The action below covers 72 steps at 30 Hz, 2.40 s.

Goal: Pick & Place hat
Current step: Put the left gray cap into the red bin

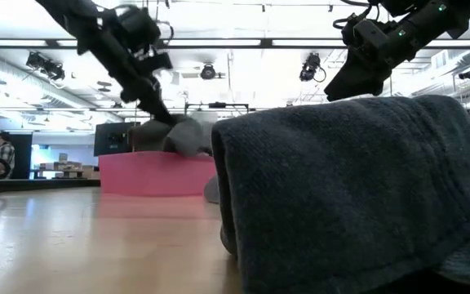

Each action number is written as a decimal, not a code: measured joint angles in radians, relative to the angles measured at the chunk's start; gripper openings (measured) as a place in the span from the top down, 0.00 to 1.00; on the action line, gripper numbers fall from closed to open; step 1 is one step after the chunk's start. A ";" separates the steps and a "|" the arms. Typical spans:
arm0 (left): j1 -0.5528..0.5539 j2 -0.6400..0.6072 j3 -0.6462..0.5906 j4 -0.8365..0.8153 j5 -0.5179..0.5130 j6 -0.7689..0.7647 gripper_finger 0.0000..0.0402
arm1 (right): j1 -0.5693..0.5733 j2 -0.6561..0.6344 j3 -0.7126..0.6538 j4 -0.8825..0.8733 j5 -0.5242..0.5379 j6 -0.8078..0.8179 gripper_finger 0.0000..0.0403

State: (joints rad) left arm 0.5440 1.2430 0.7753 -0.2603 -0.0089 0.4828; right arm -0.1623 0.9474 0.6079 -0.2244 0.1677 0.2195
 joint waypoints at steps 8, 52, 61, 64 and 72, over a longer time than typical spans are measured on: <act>0.037 0.173 0.000 0.091 -0.011 0.003 0.98 | 0.000 0.000 0.000 0.000 0.000 0.000 0.60; 0.017 0.162 -0.001 0.169 0.024 0.145 0.97 | 0.000 0.000 0.000 0.000 0.000 0.007 0.60; 0.019 0.162 -0.001 0.158 0.021 0.047 0.97 | 0.000 0.000 0.000 0.000 0.000 0.007 0.60; 0.019 0.162 -0.001 0.158 0.021 0.025 0.92 | 0.000 0.000 0.000 0.000 0.000 0.007 0.60; 0.020 0.162 -0.001 0.159 0.022 0.022 0.68 | 0.000 0.000 0.000 0.000 0.000 0.000 0.60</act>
State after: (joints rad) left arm 0.5636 1.4055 0.7746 -0.1011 0.0132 0.5049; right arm -0.1623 0.9474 0.6075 -0.2249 0.1677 0.2195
